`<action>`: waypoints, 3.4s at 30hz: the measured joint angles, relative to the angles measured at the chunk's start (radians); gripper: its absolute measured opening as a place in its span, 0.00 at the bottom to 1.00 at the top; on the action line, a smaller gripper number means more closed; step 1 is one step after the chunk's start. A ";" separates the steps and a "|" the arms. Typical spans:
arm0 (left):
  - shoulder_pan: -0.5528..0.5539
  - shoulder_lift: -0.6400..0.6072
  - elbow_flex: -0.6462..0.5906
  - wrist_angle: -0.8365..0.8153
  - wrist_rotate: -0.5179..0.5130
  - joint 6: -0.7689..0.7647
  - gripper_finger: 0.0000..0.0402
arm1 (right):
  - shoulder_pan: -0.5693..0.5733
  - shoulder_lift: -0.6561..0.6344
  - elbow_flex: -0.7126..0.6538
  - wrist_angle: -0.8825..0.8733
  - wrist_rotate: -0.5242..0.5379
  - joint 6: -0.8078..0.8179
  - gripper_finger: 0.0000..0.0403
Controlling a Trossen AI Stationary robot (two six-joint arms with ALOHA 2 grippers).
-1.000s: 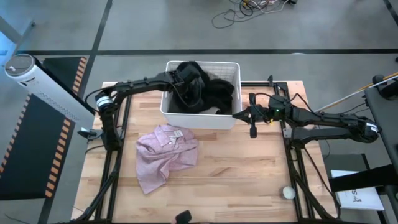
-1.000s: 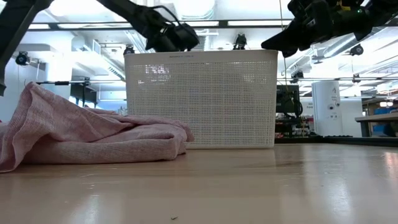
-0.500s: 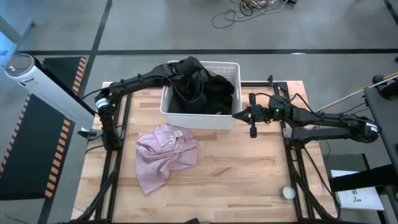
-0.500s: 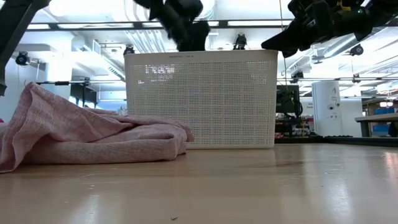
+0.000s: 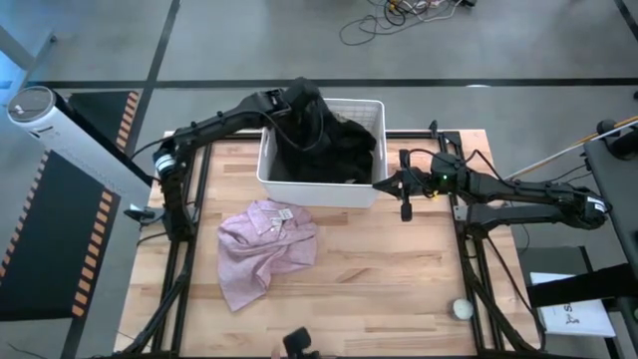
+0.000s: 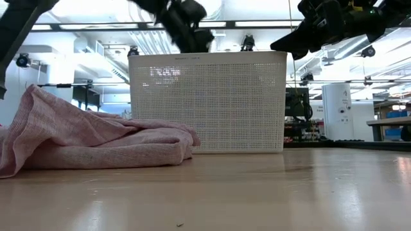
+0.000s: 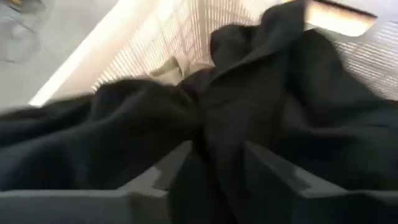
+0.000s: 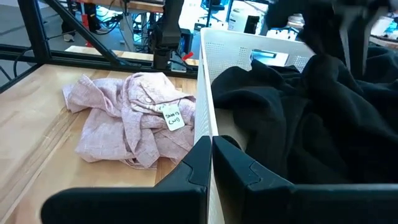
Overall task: Sort clothes
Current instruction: Put the black trousers into the laundry bin, then put the pink shirt into the laundry bin
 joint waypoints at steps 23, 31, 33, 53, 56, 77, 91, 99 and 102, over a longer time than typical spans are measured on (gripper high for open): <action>0.076 0.002 -0.495 0.388 0.116 0.019 0.00 | 0.000 0.000 -0.002 0.012 0.000 -0.034 0.00; 0.075 0.003 -0.500 0.385 0.097 0.031 0.00 | 0.000 0.000 -0.001 0.012 0.000 -0.034 0.00; 0.075 -0.002 -0.479 0.367 0.096 0.030 0.00 | 0.000 0.000 -0.001 0.012 0.001 -0.034 0.00; -0.057 -0.056 0.264 -0.232 0.026 0.145 0.42 | 0.000 0.000 0.000 0.013 0.001 -0.035 0.00; -0.137 -0.063 0.351 -0.406 -0.074 0.160 0.48 | 0.000 0.000 -0.001 0.011 0.001 -0.035 0.00; -0.723 -0.275 -0.272 -0.578 -0.240 -0.370 0.49 | 0.000 0.000 -0.002 0.008 0.001 -0.023 0.00; -0.739 -0.441 -0.894 -0.030 -0.118 -0.619 0.72 | 0.000 0.000 -0.003 0.015 0.001 -0.034 0.00; -0.736 -0.389 -1.065 0.149 -0.123 -0.638 0.82 | 0.000 0.000 -0.003 0.014 0.001 -0.028 0.00; -0.737 -0.369 -1.112 0.244 -0.139 -0.660 0.84 | 0.000 0.000 -0.003 0.015 0.001 -0.027 0.00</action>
